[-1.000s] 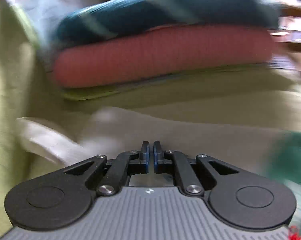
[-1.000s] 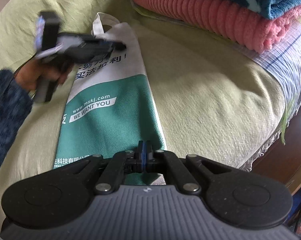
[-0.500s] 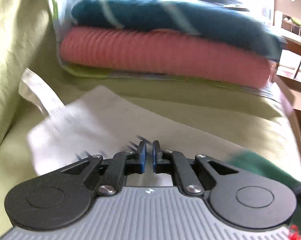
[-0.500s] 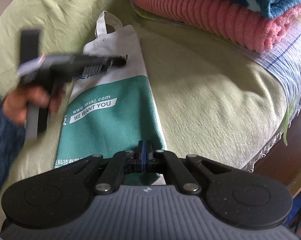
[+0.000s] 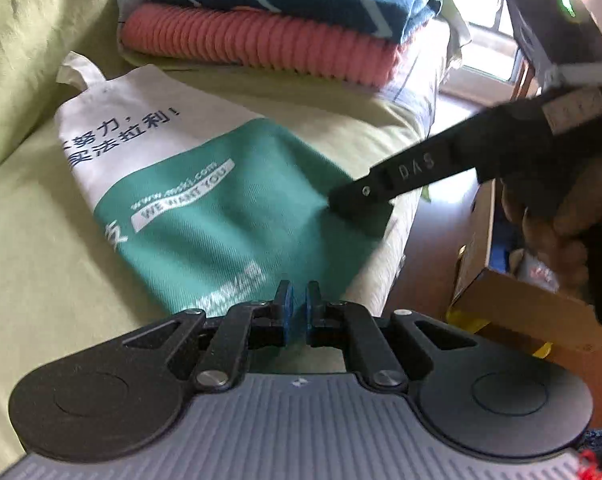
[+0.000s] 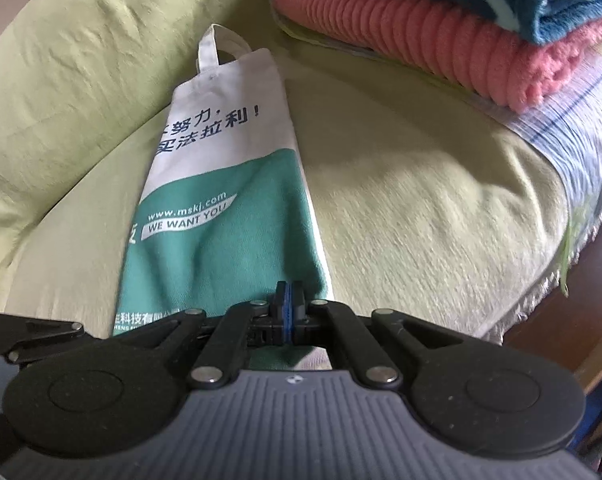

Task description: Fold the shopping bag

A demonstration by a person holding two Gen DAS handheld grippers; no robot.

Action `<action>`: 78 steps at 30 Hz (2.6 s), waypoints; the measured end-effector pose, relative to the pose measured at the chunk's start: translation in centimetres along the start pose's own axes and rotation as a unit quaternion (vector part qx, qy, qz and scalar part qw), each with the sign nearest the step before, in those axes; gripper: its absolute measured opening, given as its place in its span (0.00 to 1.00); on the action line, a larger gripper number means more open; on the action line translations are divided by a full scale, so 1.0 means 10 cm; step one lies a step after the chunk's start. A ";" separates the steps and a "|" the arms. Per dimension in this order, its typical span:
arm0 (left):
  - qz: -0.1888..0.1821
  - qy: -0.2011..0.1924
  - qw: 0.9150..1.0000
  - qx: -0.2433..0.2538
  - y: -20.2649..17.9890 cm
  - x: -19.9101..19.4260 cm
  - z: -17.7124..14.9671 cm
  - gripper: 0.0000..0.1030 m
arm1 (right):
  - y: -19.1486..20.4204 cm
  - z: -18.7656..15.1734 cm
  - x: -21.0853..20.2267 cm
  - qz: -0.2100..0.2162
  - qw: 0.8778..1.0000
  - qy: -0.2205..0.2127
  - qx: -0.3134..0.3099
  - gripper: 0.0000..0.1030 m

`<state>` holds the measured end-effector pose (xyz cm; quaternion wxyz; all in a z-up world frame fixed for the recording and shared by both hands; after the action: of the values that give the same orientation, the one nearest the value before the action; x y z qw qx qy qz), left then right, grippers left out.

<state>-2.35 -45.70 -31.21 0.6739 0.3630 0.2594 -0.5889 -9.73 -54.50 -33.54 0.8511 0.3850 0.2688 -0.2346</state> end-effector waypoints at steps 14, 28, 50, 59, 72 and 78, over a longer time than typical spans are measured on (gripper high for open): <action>0.099 0.012 0.995 -0.025 0.06 -0.25 -0.12 0.38 | 0.09 -0.28 -0.45 -0.032 0.999 -0.018 -0.035 0.20; 0.151 0.033 0.984 -0.090 0.12 -0.72 -0.15 0.44 | 0.29 -0.35 -0.99 -0.015 0.998 -0.067 -0.010 0.26; 0.171 0.014 0.982 -0.079 -0.13 -1.15 -0.19 0.50 | 0.51 -0.59 -1.25 0.005 0.996 -0.076 -0.043 0.28; 0.195 -0.095 0.967 0.135 -0.37 -1.21 -0.31 0.57 | 0.57 -0.65 -1.42 -0.033 0.962 -0.152 -0.224 0.31; 0.242 -0.082 0.913 0.316 -0.39 -0.46 -0.43 0.58 | 0.51 -0.74 -0.90 -0.107 0.884 -0.084 -0.447 0.64; 0.240 -0.066 0.909 0.334 -0.38 -0.34 -0.50 0.58 | 0.46 -0.83 -0.72 -0.103 0.873 -0.049 -0.474 0.61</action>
<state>-6.32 -39.86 -32.29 0.6502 0.5786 -0.0922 -0.4838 -14.60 -43.87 -31.10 0.9146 -0.1062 0.3440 -0.1842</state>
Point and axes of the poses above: each gripper's, at about its wrist camera, not at the fingertips, and x roughly the way its jaws point, y to its left, z to its top, the point moved 9 cm from there along x, roughly the way its jaws point, and after that the axes turned 8 degrees about z, right-handed, at the moved point
